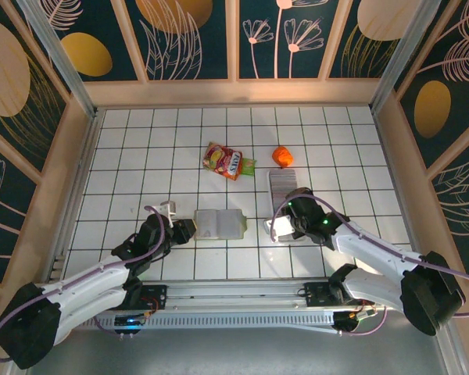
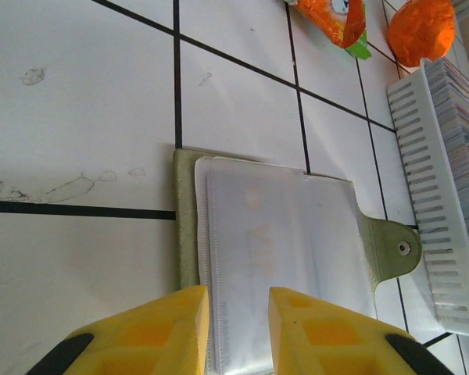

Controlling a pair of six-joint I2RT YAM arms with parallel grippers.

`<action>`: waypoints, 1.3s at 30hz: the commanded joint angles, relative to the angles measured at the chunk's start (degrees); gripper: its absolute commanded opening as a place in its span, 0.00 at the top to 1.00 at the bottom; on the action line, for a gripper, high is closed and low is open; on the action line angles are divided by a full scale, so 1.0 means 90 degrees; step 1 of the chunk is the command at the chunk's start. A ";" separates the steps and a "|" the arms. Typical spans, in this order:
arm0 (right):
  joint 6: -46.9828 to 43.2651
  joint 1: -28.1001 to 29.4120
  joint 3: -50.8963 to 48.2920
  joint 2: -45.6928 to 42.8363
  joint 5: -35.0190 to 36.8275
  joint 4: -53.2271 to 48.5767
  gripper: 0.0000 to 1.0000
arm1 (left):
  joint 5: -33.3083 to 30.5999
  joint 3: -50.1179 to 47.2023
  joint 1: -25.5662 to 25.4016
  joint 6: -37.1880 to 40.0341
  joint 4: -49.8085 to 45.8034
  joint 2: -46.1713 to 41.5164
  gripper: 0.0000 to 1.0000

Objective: Put the credit cards into the card holder

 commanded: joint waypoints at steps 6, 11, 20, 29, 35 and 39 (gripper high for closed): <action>0.0066 -0.0023 0.0237 -0.0156 0.0204 -0.0169 0.85 | 0.0115 0.0034 -0.0022 -0.0036 0.0189 0.0030 0.74; 0.0202 -0.0018 0.0387 -0.0211 0.0106 -0.0456 0.87 | 0.0130 0.0030 -0.0015 -0.0056 0.0180 0.0029 0.74; 0.0339 0.0048 0.0472 -0.0294 0.0077 -0.0703 0.93 | 0.0143 0.0079 -0.0015 -0.0077 0.0170 0.0060 0.74; 0.0757 0.0168 0.0878 -0.0432 -0.0145 -0.1511 1.00 | 0.0145 0.0139 -0.0016 -0.0086 0.0174 0.0105 0.74; 0.1268 0.0327 0.1248 -0.0483 -0.0298 -0.2331 1.00 | 0.0229 0.0241 -0.0016 -0.0066 0.0104 0.0147 0.73; 0.1729 0.0473 0.1498 -0.0641 -0.0367 -0.2670 1.00 | 0.0223 0.0243 -0.0014 -0.0045 0.0090 0.0127 0.73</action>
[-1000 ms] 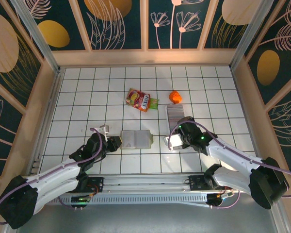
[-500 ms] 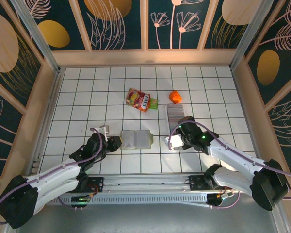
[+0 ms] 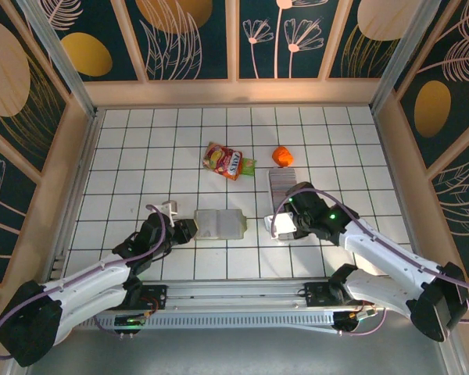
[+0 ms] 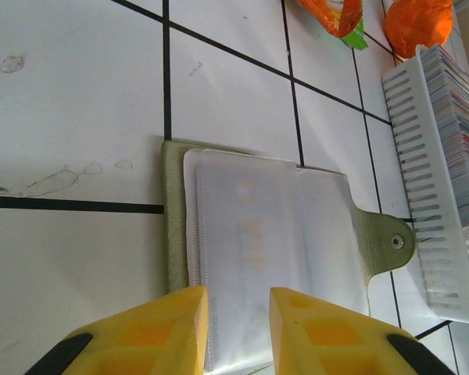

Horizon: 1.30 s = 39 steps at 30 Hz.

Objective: Put the credit cards into the card holder

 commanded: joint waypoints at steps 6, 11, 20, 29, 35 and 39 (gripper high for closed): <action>0.3233 0.0444 0.0952 -0.0357 -0.0022 0.0331 1.00 | 0.0057 0.0210 -0.0019 0.0019 0.0091 -0.0060 0.73; 0.6567 0.0823 0.1727 0.0062 0.0589 0.0738 1.00 | 0.0023 0.0230 -0.0018 0.0009 0.0094 -0.0026 0.73; 1.2415 0.0752 0.1645 0.1026 -0.1124 0.1010 1.00 | -0.0124 0.0255 -0.0022 -0.0076 0.0145 0.0035 0.76; 1.3889 0.0773 0.0337 0.0764 -0.1243 0.2556 1.00 | 0.0046 0.0362 -0.0014 -0.0028 0.0265 0.0509 0.81; 1.4280 0.1069 -0.0050 0.1421 -0.1096 0.3559 1.00 | 0.0013 0.0488 -0.0018 -0.0006 0.0289 0.0787 0.90; 1.4347 0.1224 -0.0083 0.1993 -0.1141 0.4223 1.00 | 0.0027 0.0678 -0.0018 0.0136 0.0135 0.1054 0.94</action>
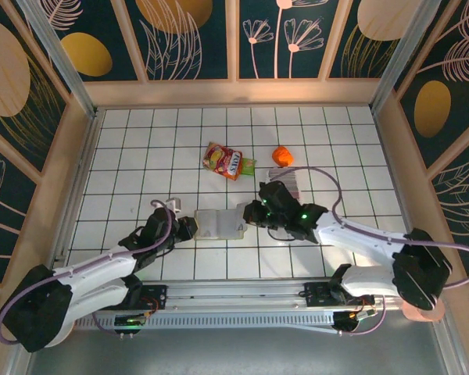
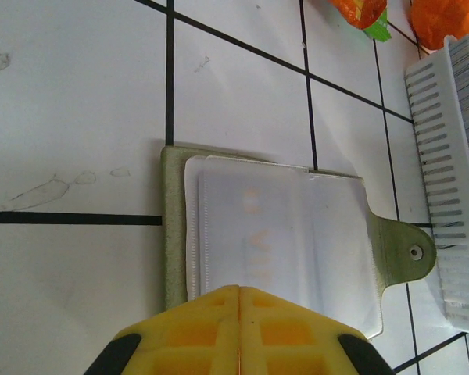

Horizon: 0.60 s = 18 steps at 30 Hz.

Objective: Put the credit cards into the card holder

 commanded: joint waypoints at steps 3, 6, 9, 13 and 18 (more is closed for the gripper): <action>0.0320 0.0192 -0.0097 0.0664 -0.0008 0.1290 1.00 | 0.0011 0.0281 -0.0020 0.0180 0.0030 0.0273 0.97; 0.0282 0.0203 -0.0088 0.0986 0.0003 0.1514 1.00 | -0.0037 0.0270 -0.0022 0.0171 0.0121 0.0390 0.99; 0.0252 0.0202 -0.0115 0.1235 -0.0093 0.1861 1.00 | -0.0026 0.0248 -0.0015 0.0135 0.0199 0.0500 1.00; 0.0226 0.0222 -0.0072 0.1619 -0.0250 0.2132 1.00 | -0.0018 0.0285 -0.0023 0.0175 0.0181 0.0620 1.00; 0.0265 0.0247 -0.0068 0.1855 -0.0197 0.2204 1.00 | -0.0198 0.0238 -0.0016 0.0233 0.0089 0.0641 1.00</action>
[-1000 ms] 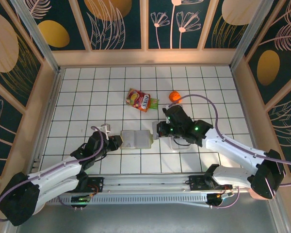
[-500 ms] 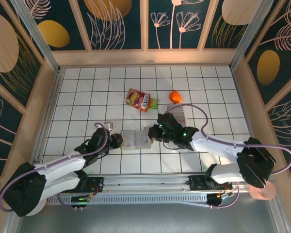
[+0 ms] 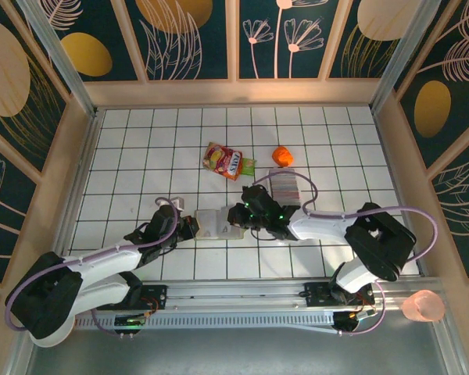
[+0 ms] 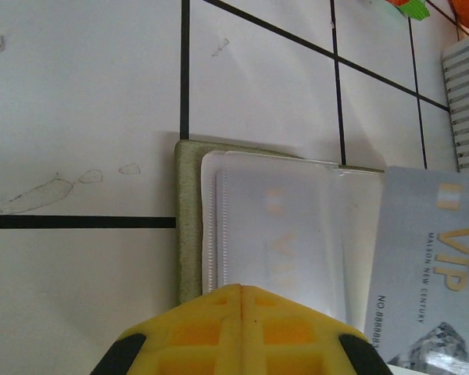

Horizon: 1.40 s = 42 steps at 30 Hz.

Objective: Put the credit cards into the card holder

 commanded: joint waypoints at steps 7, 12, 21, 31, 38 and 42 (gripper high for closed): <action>0.0263 0.0085 -0.0086 0.0324 -0.0193 0.0647 1.00 | -0.0271 -0.0022 -0.0019 0.0191 -0.0025 0.0058 1.00; 0.0330 0.0104 -0.0046 0.0452 -0.0190 0.0701 1.00 | -0.0338 -0.0076 -0.0018 0.0193 -0.0049 0.0024 1.00; 0.0566 0.0179 -0.0103 0.0638 -0.0326 0.1056 1.00 | -0.0478 -0.0193 -0.0015 0.0226 -0.0023 -0.0002 1.00; 0.0676 0.0203 -0.0056 0.0828 -0.0435 0.1146 1.00 | -0.0583 -0.0228 -0.0016 0.0245 0.0046 0.0166 1.00; 0.0680 0.0211 -0.0013 0.0934 -0.0518 0.1198 1.00 | -0.0509 -0.0205 -0.0016 0.0260 0.0093 0.0232 1.00; 0.0664 0.0210 0.0058 0.1066 -0.0571 0.1235 1.00 | -0.0476 -0.0208 -0.0020 0.0275 0.0092 0.0262 1.00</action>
